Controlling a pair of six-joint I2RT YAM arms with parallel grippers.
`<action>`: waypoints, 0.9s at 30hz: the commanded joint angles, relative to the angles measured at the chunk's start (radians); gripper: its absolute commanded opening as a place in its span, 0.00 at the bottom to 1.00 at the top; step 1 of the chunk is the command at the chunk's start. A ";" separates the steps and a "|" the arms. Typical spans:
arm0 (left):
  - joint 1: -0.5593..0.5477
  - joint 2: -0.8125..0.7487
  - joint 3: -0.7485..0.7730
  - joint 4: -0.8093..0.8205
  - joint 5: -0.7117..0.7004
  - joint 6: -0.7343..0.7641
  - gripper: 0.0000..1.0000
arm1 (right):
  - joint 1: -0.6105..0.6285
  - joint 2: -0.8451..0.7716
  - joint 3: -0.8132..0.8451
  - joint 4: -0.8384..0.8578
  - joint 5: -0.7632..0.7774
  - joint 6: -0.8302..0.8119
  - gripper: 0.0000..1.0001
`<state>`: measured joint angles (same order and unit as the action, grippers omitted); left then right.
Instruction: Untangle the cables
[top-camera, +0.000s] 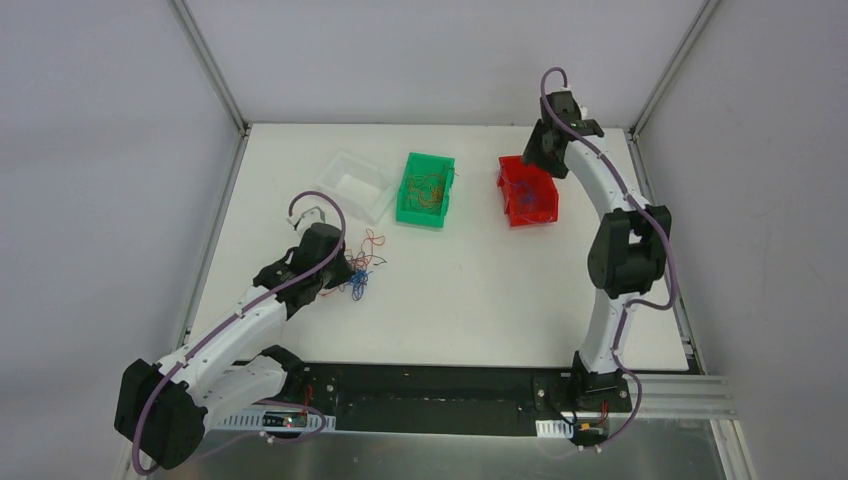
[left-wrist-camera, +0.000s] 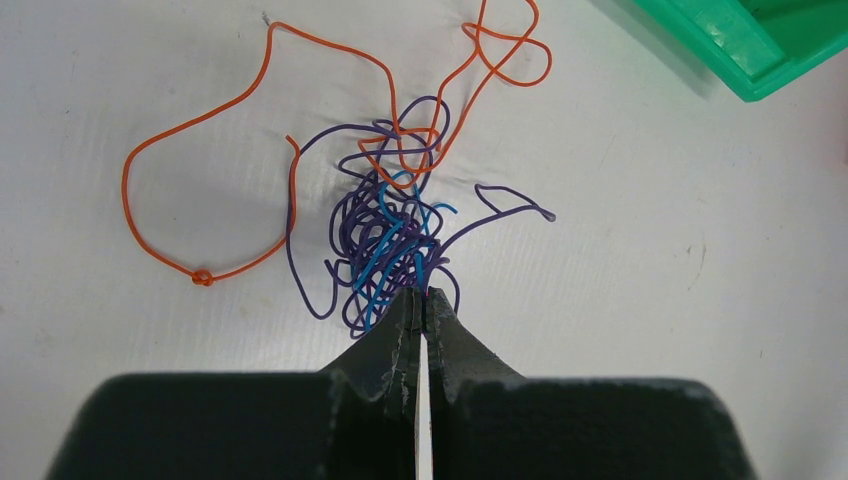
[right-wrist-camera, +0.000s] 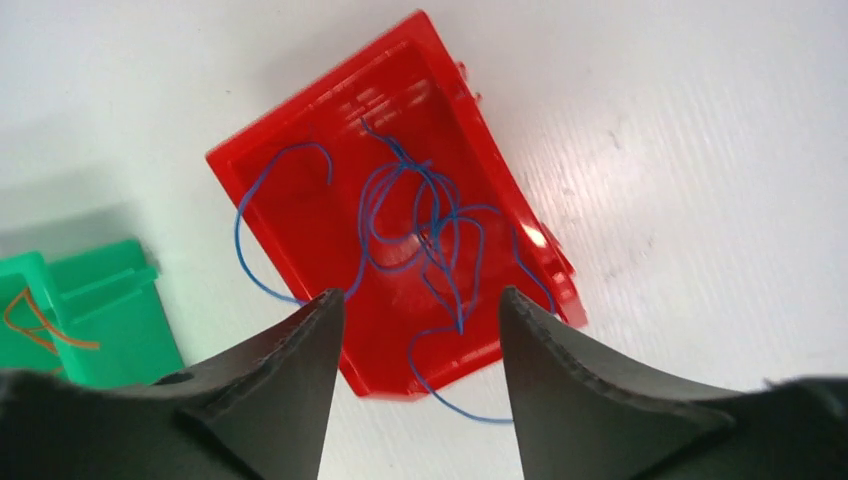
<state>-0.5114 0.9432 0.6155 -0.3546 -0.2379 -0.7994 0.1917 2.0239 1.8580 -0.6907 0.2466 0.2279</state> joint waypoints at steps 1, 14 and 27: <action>-0.010 0.006 0.037 0.023 0.013 0.007 0.00 | -0.003 -0.193 -0.170 0.027 0.011 0.035 0.67; -0.013 0.004 0.029 0.027 0.008 0.009 0.00 | -0.140 -0.513 -0.798 0.445 -0.173 0.336 0.69; -0.016 0.001 0.022 0.027 0.000 0.008 0.00 | -0.153 -0.397 -0.795 0.548 -0.236 0.387 0.39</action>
<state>-0.5179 0.9489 0.6155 -0.3470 -0.2386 -0.7990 0.0418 1.6051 1.0195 -0.2008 0.0326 0.5877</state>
